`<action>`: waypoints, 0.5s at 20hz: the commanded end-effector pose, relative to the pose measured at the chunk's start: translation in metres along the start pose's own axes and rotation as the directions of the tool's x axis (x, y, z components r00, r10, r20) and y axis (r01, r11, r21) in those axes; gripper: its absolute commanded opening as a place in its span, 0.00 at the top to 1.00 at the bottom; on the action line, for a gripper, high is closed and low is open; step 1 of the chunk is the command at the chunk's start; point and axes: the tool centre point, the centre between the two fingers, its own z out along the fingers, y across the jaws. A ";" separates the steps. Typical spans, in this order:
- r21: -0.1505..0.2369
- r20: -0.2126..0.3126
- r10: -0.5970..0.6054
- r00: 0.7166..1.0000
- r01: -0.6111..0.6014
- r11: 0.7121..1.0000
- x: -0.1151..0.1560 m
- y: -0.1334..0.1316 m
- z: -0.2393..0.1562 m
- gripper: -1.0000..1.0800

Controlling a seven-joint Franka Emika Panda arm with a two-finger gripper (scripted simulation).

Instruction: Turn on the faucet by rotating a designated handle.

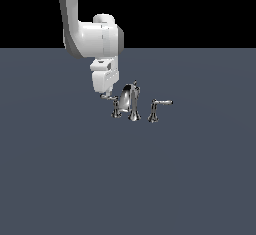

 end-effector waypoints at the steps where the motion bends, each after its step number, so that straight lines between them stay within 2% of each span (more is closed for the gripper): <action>1: 0.000 0.001 0.005 1.000 -0.005 1.000 0.000 -0.001 0.001 1.00; 5: 0.000 0.001 0.005 1.000 -0.005 1.000 0.000 -0.001 0.001 1.00; 10: 0.000 0.001 0.005 1.000 -0.005 1.000 -0.005 0.012 0.001 1.00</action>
